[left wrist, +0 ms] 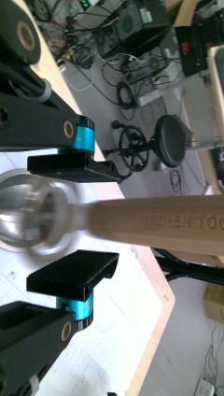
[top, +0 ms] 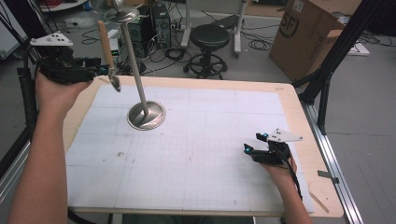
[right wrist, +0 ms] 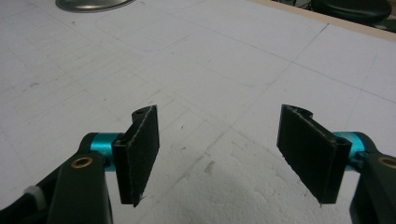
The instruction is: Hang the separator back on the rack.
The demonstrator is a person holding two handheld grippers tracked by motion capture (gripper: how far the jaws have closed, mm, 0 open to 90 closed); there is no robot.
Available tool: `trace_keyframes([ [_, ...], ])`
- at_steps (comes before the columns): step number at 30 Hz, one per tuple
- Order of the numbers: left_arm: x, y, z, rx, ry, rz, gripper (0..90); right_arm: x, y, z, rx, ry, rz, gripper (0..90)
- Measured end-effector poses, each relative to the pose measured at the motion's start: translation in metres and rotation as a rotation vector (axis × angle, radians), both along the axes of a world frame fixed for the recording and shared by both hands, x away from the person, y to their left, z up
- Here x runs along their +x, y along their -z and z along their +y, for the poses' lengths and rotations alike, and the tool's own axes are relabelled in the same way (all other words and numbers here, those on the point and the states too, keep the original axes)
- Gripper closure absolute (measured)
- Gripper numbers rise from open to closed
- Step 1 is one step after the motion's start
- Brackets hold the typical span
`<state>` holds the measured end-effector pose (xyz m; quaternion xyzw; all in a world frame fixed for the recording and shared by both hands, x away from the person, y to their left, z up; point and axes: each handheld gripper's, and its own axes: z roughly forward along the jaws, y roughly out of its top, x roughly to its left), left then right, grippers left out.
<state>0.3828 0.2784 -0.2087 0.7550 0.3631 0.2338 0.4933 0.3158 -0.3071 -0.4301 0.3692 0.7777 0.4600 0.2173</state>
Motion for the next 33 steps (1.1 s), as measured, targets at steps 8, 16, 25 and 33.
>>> trace_keyframes([
  [8,-0.007,0.004,0.007,-0.013,0.001,0.008,45.5,-0.001,-0.001,0.0,0.0,-0.002,-0.002,29.2],
  [16,-0.013,0.009,0.009,-0.015,0.046,0.03,38.2,-0.002,-0.002,0.001,0.001,-0.002,-0.007,29.2],
  [25,-0.024,0.008,-0.002,-0.018,0.127,-0.008,28.3,-0.002,-0.002,0.002,-0.003,-0.004,-0.008,29.3],
  [33,-0.036,0.007,-0.018,-0.015,0.229,-0.049,17.9,-0.003,-0.002,0.002,-0.002,-0.008,-0.012,29.3],
])
